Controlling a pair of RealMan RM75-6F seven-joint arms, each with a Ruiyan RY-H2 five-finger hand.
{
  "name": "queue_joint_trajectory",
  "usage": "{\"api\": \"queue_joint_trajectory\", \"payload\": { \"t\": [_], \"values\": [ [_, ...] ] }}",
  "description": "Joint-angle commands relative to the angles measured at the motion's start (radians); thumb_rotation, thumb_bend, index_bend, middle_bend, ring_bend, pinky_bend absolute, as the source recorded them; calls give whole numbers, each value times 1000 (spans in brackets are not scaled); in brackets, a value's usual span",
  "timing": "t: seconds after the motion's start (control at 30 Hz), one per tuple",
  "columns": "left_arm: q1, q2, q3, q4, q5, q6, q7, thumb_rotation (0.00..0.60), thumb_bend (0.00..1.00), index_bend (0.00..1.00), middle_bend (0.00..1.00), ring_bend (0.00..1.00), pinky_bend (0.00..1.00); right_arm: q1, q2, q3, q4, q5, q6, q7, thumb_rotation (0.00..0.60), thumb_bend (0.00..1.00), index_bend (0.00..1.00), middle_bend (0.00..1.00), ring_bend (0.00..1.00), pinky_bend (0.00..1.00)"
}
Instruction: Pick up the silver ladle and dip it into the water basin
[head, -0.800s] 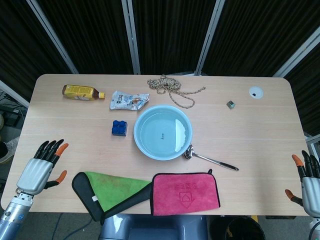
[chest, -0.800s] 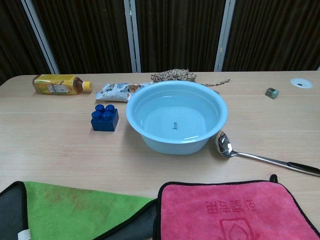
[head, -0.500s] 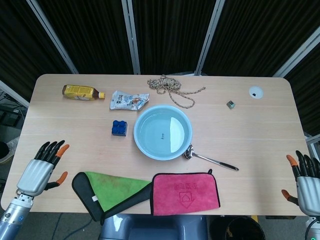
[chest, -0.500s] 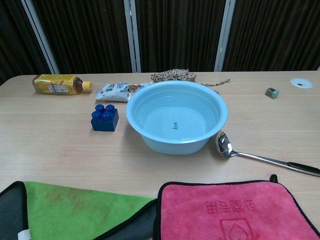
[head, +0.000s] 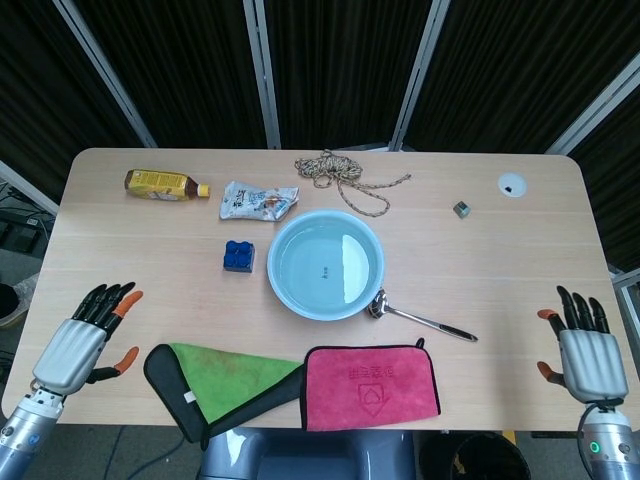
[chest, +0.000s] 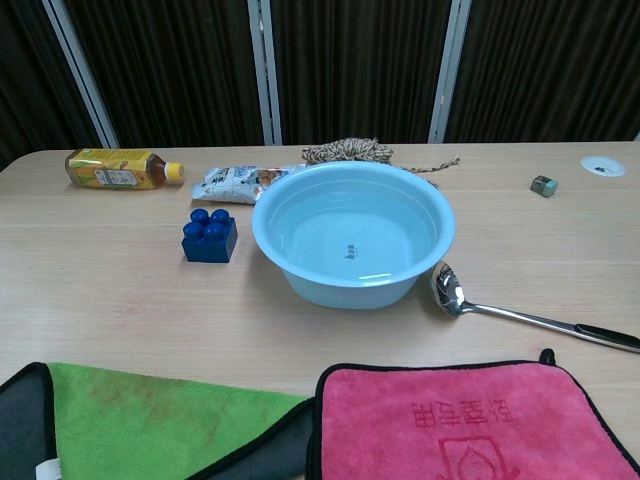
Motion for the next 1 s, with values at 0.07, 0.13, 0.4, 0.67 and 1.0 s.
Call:
{"api": "queue_joint_trajectory", "payload": {
  "t": [0.07,0.13,0.4,0.67,1.0],
  "values": [
    [-6,13,0,9,-1,-2,-36,498,385,0,0,0,0,70,-28,24,-50,76,-77,-95,600,141,333,0,0,0],
    [-5,18,3,12,6,3,-46,497,385,0,0,0,0,106,-59,29,-55,111,-116,-132,600,160,354,0,0,0],
    [-5,16,9,14,31,19,-67,497,386,0,0,0,0,181,-155,67,-28,295,-150,-194,600,216,375,0,0,0],
    [-24,16,12,23,44,1,-103,500,385,0,0,0,0,244,-244,61,-8,372,-149,-265,600,228,379,0,0,0],
    [-32,21,17,20,39,-15,-108,494,386,0,0,0,0,294,-339,38,59,399,-172,-253,600,229,377,0,0,0]
  ]
}}
